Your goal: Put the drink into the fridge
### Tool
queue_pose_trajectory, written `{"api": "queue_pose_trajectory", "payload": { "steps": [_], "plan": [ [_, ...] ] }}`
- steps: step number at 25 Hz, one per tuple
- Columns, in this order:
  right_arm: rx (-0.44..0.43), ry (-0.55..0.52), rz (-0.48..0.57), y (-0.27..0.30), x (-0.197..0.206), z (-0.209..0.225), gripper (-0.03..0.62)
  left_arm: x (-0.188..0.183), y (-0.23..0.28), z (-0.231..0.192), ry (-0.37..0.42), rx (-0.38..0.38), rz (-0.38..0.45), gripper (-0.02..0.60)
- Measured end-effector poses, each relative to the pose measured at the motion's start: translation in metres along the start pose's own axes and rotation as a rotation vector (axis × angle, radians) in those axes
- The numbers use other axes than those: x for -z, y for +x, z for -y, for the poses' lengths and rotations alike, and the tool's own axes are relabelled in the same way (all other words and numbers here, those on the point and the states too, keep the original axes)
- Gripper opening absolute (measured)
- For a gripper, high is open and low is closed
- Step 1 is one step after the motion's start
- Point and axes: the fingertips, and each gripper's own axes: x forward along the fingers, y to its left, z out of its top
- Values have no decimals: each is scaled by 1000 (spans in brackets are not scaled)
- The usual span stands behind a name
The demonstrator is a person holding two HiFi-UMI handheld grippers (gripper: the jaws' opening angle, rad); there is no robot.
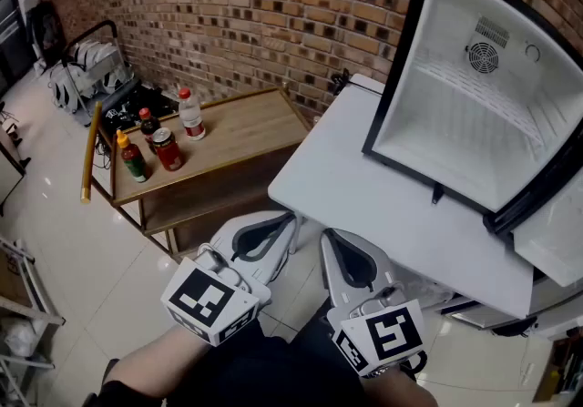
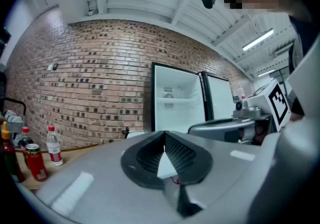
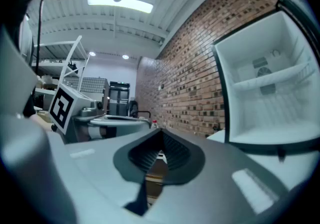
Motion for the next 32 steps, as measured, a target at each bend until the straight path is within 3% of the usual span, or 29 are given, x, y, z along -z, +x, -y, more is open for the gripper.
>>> {"api": "queue_pose_trajectory", "payload": {
  "steps": [5, 10, 20, 26, 32],
  "plan": [
    [-72, -17, -3, 42, -1, -34, 0, -2, -28, -47, -44, -87, 18, 5],
    [-173, -16, -5, 81, 1, -71, 0, 18, -70, -105, -23, -226, -10, 12],
    [-340, -12, -23, 143, 5, -134, 0, 41, -137, -194, -55, -473, -74, 150],
    [-379, 32, -70, 186, 25, -149, 0, 64, -154, -260, -71, -597, -118, 241],
    [-410, 42, -109, 228, 41, -162, 0, 90, -162, -319, -86, -697, -153, 270]
  ]
}}
